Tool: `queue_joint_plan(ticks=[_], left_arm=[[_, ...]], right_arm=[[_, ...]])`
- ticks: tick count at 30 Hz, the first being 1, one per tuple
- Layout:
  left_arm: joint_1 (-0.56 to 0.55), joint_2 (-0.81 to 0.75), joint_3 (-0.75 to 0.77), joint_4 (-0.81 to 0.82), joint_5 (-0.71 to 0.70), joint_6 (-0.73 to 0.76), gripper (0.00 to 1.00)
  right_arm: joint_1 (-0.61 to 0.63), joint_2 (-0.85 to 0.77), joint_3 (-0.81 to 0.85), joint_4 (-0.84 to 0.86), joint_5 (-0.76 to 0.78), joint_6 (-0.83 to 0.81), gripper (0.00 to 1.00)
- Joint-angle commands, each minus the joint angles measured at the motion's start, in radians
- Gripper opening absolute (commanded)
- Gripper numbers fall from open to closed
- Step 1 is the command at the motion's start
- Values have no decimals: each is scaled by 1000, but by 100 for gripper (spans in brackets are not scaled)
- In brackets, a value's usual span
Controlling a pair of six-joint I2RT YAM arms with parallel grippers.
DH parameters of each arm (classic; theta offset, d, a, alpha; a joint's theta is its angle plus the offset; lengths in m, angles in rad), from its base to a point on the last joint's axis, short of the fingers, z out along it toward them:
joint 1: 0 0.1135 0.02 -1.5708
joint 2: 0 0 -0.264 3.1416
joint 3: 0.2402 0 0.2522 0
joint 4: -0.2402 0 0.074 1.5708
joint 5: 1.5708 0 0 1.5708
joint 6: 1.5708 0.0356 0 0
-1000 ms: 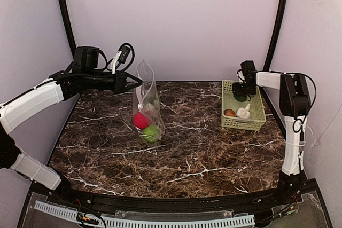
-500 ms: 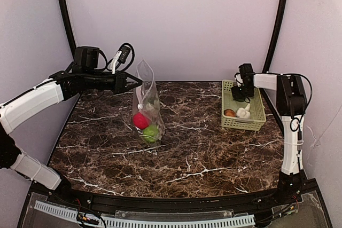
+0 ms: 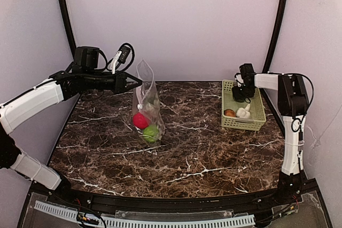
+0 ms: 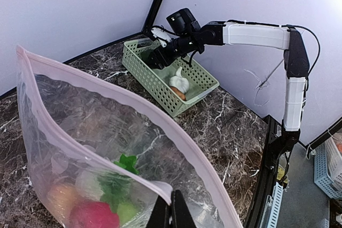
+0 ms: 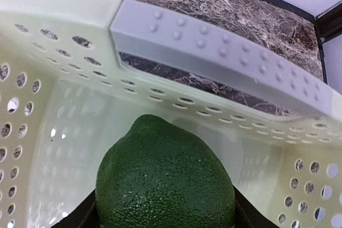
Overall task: Place the food in the zip-top bag and seal the zipper
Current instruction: Pick up the fake fruit from the bin.
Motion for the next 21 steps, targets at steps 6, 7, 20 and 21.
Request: queue_joint_plan(ticks=[6,7,20,21], left_arm=[[8,-25,-10,-17,-6,7,1],[8,-20,-10,-14,1,4,1],[8,-22,-18,-2,8,1,1],[9,-22,-19,-1,9,1,1]], right_arm=[[38,-425,-358,110,-24,107,57],[46,-461,-393,110,-46,117,56],[353,-944,-441,-80,-226,212,55],[379,-957,-406,-94,-245,223,55]])
